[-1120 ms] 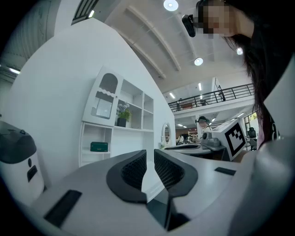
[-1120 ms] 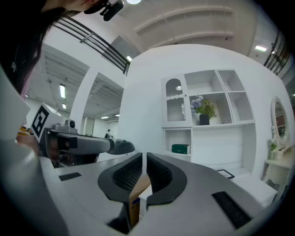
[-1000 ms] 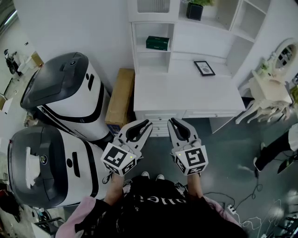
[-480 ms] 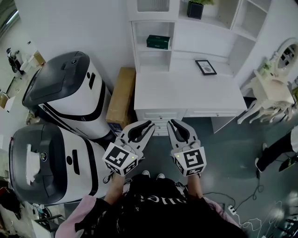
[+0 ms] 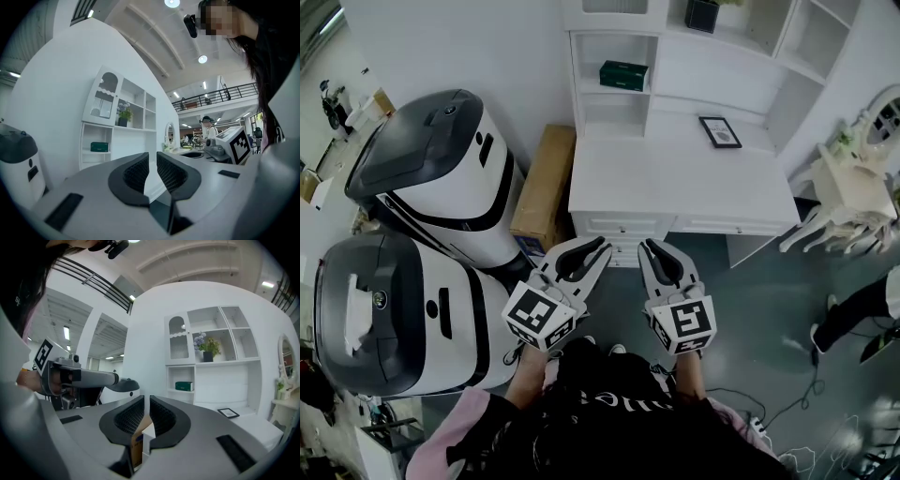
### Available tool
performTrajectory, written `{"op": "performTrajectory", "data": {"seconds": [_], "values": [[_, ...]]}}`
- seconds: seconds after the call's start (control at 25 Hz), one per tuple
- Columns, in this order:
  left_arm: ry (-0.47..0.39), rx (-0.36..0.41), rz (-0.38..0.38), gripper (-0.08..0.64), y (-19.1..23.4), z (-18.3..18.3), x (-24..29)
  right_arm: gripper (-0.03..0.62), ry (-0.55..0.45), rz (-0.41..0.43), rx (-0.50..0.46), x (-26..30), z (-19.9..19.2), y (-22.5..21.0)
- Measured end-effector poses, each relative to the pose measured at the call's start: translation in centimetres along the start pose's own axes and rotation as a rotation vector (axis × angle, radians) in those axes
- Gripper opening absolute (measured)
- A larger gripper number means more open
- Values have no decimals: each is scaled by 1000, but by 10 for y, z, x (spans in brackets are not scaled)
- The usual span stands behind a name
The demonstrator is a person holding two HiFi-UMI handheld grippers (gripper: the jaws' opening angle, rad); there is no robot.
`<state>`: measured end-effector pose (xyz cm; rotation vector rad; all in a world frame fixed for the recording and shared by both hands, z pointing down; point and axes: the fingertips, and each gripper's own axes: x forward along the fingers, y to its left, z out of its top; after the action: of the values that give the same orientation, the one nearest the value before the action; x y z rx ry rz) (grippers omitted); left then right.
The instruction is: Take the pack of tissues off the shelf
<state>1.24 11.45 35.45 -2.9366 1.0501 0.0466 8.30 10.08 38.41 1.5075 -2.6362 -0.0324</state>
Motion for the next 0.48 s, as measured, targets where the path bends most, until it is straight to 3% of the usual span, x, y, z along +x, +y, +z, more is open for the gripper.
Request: {"op": "performTrajectory", "data": {"seconds": [0.48], "values": [[25,-7,9,61,10,-11,22,64,40,29,18,20,-19,-18]]}}
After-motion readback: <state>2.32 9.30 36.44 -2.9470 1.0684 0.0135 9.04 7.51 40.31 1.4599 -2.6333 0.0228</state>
